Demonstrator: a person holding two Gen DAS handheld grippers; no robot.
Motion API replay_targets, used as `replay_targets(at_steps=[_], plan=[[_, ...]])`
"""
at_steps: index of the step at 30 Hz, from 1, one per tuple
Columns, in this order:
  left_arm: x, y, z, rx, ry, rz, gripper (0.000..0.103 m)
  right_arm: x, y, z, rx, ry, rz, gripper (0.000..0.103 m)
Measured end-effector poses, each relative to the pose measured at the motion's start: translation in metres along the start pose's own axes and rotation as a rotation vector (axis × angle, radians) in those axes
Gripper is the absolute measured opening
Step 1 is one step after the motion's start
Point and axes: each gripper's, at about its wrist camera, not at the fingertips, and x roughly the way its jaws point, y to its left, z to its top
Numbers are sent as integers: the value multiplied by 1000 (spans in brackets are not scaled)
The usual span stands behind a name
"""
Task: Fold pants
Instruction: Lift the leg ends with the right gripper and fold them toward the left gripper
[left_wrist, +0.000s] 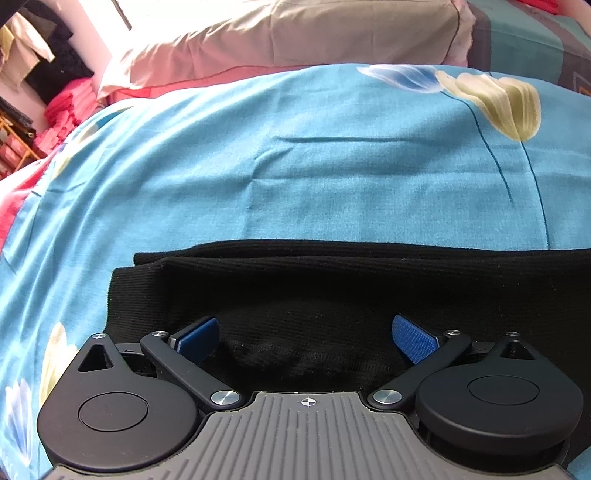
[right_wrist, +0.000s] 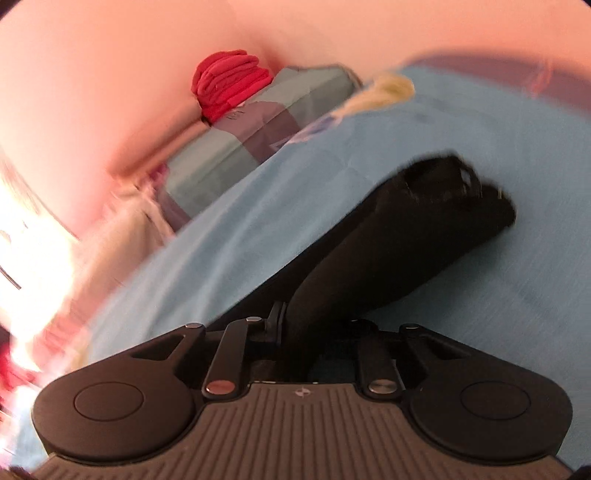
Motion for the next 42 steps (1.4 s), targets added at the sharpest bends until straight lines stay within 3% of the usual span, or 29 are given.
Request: replay_targets(at_steps=[3, 6, 10, 13, 16, 20, 23, 28, 31, 33, 35, 38, 42], plan=[[-7, 6, 0, -4, -4, -4, 103, -21, 36, -12, -182, -96, -98, 21], [-17, 21, -3, -28, -25, -15, 103, -53, 91, -39, -463, -280, -179, 21], [-29, 47, -4, -72, -46, -19, 103, -84, 171, -122, -951, -532, -157, 23], [-34, 63, -4, -95, -62, -29, 103, -80, 211, -205, -1287, -544, -49, 26], [-36, 72, -3, -106, -59, -42, 103, -46, 229, -275, -1633, -418, -63, 24], [-41, 74, -3, -100, -75, -75, 103, -48, 239, -273, -1588, -365, -55, 23], [-46, 62, 2, -106, -90, -126, 103, -54, 246, -270, -1558, -380, -57, 23], [-56, 13, 18, -79, -124, -229, 103, -53, 256, -288, -1575, -366, -54, 23], [-55, -30, 22, -46, -130, -271, 103, -50, 245, -303, -1629, -387, -107, 24], [-44, -59, 15, 17, -115, -246, 103, -52, 245, -302, -1615, -397, -115, 32], [-30, -80, 2, 85, -103, -188, 103, -56, 244, -295, -1583, -406, -121, 57], [-32, -81, -17, 90, -216, -154, 103, -63, 234, -282, -1556, -415, -125, 69], [-34, -78, -19, 90, -218, -154, 103, -74, 198, -268, -1546, -444, -173, 74]])
